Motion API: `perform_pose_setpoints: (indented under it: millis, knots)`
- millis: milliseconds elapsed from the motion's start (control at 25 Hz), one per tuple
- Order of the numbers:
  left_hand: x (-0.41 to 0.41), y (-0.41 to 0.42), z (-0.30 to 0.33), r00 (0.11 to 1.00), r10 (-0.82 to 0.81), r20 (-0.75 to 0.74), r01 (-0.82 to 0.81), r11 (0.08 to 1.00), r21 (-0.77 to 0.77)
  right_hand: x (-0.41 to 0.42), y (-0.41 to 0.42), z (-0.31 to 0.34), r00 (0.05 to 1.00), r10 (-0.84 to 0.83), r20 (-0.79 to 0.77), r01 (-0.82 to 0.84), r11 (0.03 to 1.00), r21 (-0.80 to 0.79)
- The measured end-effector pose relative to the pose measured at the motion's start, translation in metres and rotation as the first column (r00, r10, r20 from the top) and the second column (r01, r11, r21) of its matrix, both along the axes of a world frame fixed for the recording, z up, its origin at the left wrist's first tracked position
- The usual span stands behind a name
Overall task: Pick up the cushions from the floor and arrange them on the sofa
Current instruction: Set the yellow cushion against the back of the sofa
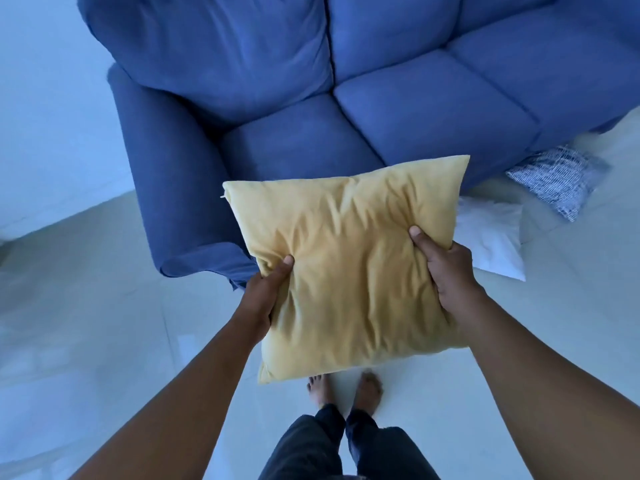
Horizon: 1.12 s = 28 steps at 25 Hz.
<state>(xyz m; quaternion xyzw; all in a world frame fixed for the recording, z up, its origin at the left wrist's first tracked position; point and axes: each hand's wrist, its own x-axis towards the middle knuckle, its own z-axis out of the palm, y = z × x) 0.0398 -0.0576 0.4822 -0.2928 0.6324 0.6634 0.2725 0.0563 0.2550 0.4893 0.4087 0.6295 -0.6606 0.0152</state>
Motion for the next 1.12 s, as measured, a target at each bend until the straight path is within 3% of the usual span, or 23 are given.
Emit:
perform_pose_setpoints:
  millis: [280,440,920,1120]
  knots:
    - [-0.040,-0.004,0.065,0.972,0.114,-0.205,-0.117,0.993,-0.002,-0.070,-0.012,0.068,0.985,0.045,-0.170,-0.046,0.999,-0.004]
    - [-0.070,-0.014,0.075,0.954,0.157,-0.256,-0.162,0.987,0.003,-0.107,-0.019,0.076,0.974,0.063,-0.218,-0.071,0.997,-0.030]
    - [-0.246,-0.058,0.060,0.948,0.223,-0.226,-0.217,0.975,0.048,-0.287,-0.047,0.067,0.980,0.148,-0.133,-0.156,0.986,-0.058]
    - [-0.318,-0.085,0.064,0.945,0.165,-0.282,-0.152,0.986,0.067,-0.362,-0.065,0.070,0.979,0.175,-0.105,-0.180,0.983,-0.037]
